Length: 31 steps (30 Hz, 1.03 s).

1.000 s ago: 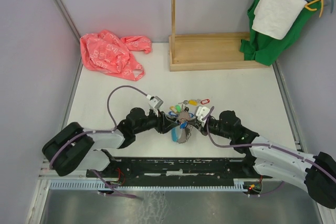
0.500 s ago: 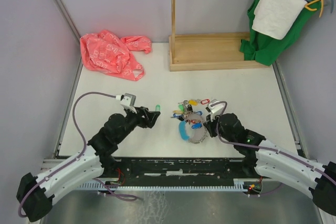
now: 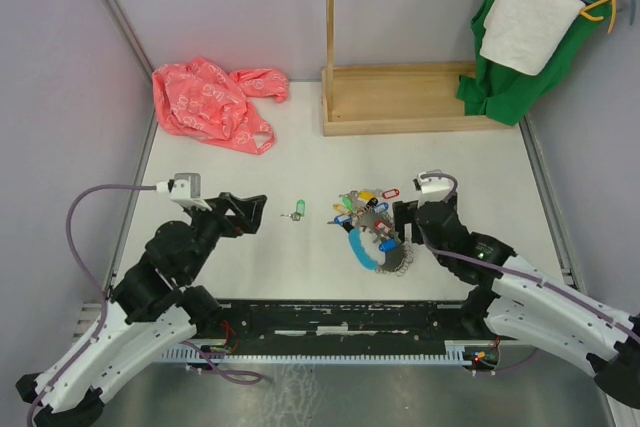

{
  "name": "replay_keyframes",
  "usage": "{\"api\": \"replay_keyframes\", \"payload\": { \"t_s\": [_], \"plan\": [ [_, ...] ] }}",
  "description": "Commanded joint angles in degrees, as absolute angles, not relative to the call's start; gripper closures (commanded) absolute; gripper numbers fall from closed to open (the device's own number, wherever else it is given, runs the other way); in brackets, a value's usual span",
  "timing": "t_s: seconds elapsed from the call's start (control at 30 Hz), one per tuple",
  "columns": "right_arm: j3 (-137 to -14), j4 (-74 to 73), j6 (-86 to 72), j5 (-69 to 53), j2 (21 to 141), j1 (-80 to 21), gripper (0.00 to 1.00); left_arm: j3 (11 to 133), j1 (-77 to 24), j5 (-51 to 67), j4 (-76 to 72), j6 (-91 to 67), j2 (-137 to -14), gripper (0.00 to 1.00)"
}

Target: Put the keys on the keyring

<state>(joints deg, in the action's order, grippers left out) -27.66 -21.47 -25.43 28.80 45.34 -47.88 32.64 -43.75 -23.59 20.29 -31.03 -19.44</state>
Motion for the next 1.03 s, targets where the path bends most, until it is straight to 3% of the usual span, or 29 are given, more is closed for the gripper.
{"api": "replay_keyframes", "payload": {
  "t_s": [0.0,0.3,0.6,1.0],
  "plan": [
    [-37.05,-33.08,-26.24,37.83,40.57,-47.9,0.0,41.61,-43.73,-27.99,31.36,-30.14,-18.85,0.01],
    [-47.29,-46.12,-22.02,37.69,28.3,-47.91,0.0,43.59,-43.78,-31.9,33.97,-21.19,-12.99,0.01],
    [-45.54,-47.02,-18.82,39.15,16.06,-47.9,0.0,41.15,-43.7,-33.4,32.94,-19.73,-6.15,0.01],
    [-45.53,-47.54,-18.91,39.3,15.04,-47.9,0.0,39.82,-43.72,-31.16,31.99,-20.52,-1.77,0.01]
  ]
}}
